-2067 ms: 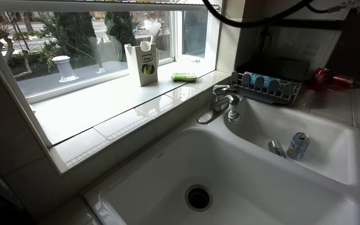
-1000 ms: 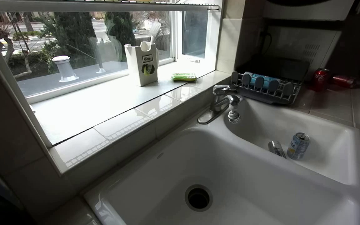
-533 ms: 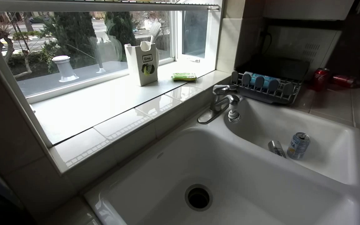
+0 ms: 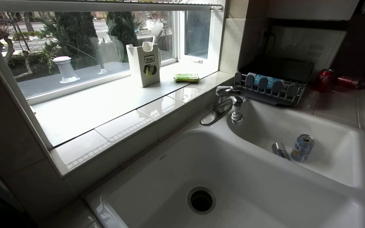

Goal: Pick up the spray bottle and place it on the rack directly above the window seal

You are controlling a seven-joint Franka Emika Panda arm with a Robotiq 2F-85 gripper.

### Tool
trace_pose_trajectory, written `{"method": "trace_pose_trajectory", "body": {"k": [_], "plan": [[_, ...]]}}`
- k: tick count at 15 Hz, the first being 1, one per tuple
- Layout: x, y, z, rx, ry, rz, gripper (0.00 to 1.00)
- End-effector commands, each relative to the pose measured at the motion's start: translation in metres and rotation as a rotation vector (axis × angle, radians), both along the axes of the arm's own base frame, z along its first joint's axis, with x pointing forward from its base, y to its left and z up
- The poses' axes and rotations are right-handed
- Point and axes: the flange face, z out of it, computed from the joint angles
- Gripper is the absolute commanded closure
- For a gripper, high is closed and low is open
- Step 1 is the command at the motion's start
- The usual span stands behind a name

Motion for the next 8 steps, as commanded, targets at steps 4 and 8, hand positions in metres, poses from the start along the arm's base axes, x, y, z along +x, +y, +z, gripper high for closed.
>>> {"method": "trace_pose_trajectory", "body": {"k": [4,8], "plan": [[-0.053,-0.022,-0.004,-0.047,0.082,0.012,0.0],[-0.08,-0.033,-0.013,-0.073,0.102,0.047,0.0]]}}
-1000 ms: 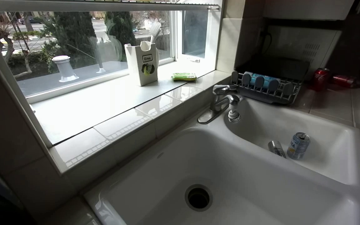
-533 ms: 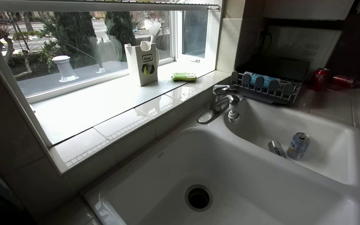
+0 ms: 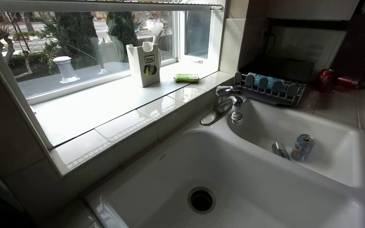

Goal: Pick up the spray bottle and place it on the rack directly above the window seal

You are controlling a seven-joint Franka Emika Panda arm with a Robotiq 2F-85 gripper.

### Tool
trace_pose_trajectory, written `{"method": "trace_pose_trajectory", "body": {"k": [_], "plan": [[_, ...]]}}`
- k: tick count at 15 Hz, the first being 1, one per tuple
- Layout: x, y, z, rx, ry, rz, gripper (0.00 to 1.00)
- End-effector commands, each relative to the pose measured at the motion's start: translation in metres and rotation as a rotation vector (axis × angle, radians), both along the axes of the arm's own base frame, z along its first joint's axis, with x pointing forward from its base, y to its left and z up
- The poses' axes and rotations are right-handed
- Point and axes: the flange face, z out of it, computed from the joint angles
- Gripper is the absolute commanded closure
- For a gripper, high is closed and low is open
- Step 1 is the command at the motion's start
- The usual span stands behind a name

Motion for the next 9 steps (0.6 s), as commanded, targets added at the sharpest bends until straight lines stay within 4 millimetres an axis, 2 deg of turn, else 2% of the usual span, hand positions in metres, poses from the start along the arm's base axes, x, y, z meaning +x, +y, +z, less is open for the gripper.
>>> {"method": "trace_pose_trajectory", "body": {"k": [1,2,4,9], "plan": [[-0.037,-0.011,-0.018,-0.021,0.044,0.042,0.0],[-0.013,-0.005,-0.005,-0.008,0.022,0.013,0.0],[-0.018,-0.009,-0.003,-0.004,0.023,0.016,0.0],[-0.014,-0.006,-0.007,-0.009,0.028,0.014,0.0]]}}
